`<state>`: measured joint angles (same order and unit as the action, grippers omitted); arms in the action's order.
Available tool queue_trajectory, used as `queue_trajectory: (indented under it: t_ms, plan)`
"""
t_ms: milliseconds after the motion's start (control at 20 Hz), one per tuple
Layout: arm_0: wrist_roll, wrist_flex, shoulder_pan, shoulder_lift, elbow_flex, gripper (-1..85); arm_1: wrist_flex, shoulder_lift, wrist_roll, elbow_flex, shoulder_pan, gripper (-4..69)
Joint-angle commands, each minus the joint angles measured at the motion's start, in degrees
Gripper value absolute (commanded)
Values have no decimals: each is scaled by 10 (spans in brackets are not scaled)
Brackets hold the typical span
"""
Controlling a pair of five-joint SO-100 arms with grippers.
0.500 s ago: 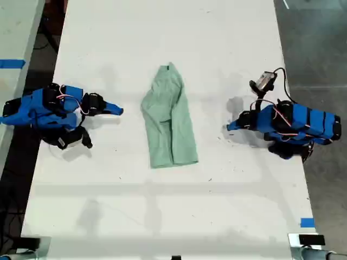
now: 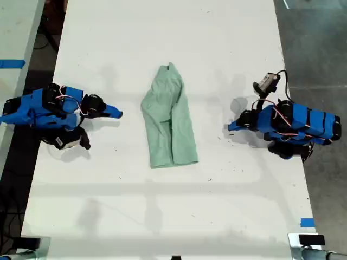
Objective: Fold t shirt
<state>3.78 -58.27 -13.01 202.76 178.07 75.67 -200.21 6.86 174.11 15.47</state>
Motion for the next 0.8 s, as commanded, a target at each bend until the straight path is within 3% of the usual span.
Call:
queue_trajectory:
  t_ms: [0, 100, 250, 300, 350, 400, 500, 750]
  plan:
    - [-73, -13, 52, -219, -171, 0, 10, -5, -30, -37, -20, 2]
    - [-119, -17, 115, -435, -324, 0, 30, 47, -73, -106, -41, 2]
    - [-153, -85, 181, -733, -601, 0, 18, 240, -113, -250, -100, 2]
    - [-154, -117, 196, -821, -698, 26, 13, 317, -115, -307, -120, 1]
    - [-149, -144, 212, -904, -790, 137, 4, 392, -112, -358, -136, 22]
    - [-146, -182, 223, -981, -886, 165, -10, 461, -105, -404, -152, 66]
    - [-124, -215, 243, -1103, -1027, 183, -20, 593, -94, -495, -178, 241]
    - [-115, -180, 259, -1276, -1110, 199, -44, 844, -57, -676, -217, 319]
